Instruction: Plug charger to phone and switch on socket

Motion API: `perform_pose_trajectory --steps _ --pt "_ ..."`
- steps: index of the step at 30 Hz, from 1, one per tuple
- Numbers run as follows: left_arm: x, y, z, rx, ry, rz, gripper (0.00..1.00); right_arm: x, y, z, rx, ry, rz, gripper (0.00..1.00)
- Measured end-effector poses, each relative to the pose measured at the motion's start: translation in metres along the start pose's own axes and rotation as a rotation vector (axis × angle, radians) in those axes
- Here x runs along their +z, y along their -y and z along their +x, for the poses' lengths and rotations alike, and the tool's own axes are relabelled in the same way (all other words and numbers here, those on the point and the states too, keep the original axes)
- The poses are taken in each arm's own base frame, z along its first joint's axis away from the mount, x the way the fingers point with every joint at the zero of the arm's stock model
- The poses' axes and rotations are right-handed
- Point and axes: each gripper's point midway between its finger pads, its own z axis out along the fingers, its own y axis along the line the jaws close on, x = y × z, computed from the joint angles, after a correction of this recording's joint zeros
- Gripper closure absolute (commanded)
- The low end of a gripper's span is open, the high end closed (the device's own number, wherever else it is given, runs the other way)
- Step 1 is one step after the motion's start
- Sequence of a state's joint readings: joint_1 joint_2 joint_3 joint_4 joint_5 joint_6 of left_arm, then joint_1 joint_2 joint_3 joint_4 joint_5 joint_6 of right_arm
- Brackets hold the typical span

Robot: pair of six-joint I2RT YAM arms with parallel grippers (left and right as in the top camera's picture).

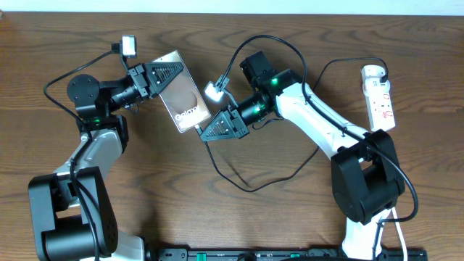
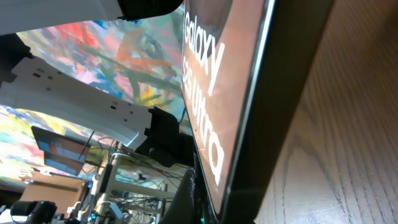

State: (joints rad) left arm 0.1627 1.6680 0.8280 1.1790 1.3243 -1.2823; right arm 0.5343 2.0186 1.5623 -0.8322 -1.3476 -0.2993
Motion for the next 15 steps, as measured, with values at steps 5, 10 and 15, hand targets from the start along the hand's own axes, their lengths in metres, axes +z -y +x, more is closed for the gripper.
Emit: perform_pose_trajectory --steps 5,10,15 --pt "0.0000 -0.0002 -0.0007 0.000 0.004 -0.001 0.93 0.0000 -0.0003 -0.0016 -0.012 0.004 -0.004 0.99" --pt "-0.0016 -0.0011 -0.0038 -0.001 0.019 -0.006 0.93 0.0000 -0.0006 -0.0050 -0.041 0.012 -0.009 0.99" --pt "-0.0018 -0.0011 -0.0040 -0.003 0.020 -0.006 0.93 0.0001 -0.0012 -0.0056 -0.048 0.015 -0.017 0.99"
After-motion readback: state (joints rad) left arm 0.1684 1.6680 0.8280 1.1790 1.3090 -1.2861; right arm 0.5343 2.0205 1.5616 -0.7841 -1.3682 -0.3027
